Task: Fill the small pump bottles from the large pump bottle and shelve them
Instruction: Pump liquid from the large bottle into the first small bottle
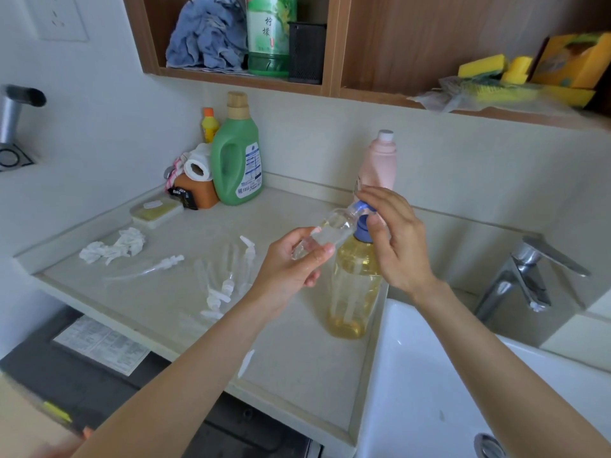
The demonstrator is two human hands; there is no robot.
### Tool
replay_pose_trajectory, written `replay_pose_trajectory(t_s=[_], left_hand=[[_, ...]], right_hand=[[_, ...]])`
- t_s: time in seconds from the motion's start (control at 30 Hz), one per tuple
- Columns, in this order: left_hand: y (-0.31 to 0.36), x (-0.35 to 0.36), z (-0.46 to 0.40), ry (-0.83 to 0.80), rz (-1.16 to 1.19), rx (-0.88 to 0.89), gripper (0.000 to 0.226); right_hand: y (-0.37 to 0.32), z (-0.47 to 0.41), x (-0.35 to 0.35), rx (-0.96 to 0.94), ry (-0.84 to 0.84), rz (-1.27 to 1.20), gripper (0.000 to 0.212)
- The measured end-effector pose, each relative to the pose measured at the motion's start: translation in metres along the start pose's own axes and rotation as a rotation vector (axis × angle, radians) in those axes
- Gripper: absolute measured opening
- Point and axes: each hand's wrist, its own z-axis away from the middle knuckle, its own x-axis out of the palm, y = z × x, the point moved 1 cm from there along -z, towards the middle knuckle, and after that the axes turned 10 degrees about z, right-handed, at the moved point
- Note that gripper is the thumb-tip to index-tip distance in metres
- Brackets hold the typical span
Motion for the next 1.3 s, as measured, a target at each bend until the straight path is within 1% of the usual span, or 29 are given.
replay_pose_trajectory(t_s=[0.07, 0.13, 0.17, 0.33, 0.5, 0.63, 0.77, 0.9, 0.97, 1.17, 1.27, 1.3], left_hand=[[-0.001, 0.0, -0.001, -0.007, 0.005, 0.003, 0.036], [-0.004, -0.002, -0.002, -0.013, 0.006, 0.003, 0.019], [-0.006, -0.004, -0.002, -0.01, -0.002, 0.002, 0.016], [-0.008, -0.011, -0.004, 0.004, -0.046, -0.009, 0.021], [-0.007, -0.009, -0.005, 0.03, -0.015, -0.036, 0.031], [0.0, -0.003, -0.005, 0.02, 0.026, -0.013, 0.038], [0.001, -0.003, -0.006, 0.026, 0.026, -0.008, 0.028], [0.0, -0.001, -0.004, 0.026, 0.03, 0.002, 0.02], [-0.002, -0.001, -0.002, 0.034, 0.024, -0.012, 0.01], [-0.008, -0.007, 0.0, 0.073, -0.01, -0.032, 0.016], [-0.008, -0.005, 0.001, 0.068, -0.014, -0.039, 0.01], [-0.008, -0.005, 0.001, 0.068, -0.013, -0.036, 0.011]], right_hand=[[-0.001, 0.005, 0.006, 0.009, 0.069, -0.01, 0.039], [-0.003, 0.008, 0.012, 0.02, 0.14, -0.012, 0.039], [-0.003, 0.009, 0.017, 0.029, 0.158, -0.006, 0.039], [-0.002, 0.013, 0.024, 0.05, 0.19, 0.032, 0.041], [-0.007, 0.007, 0.018, 0.03, 0.144, 0.046, 0.042], [-0.005, -0.011, 0.0, 0.03, 0.109, 0.013, 0.042], [-0.003, -0.012, 0.002, 0.07, 0.092, -0.001, 0.04], [-0.001, 0.002, 0.013, 0.082, 0.127, -0.018, 0.039], [0.001, 0.004, 0.016, 0.067, 0.129, 0.006, 0.039], [0.001, 0.012, 0.018, 0.062, 0.118, 0.046, 0.04], [-0.002, 0.011, 0.016, 0.071, 0.086, 0.065, 0.04], [-0.004, 0.011, 0.015, 0.068, 0.073, 0.076, 0.04]])
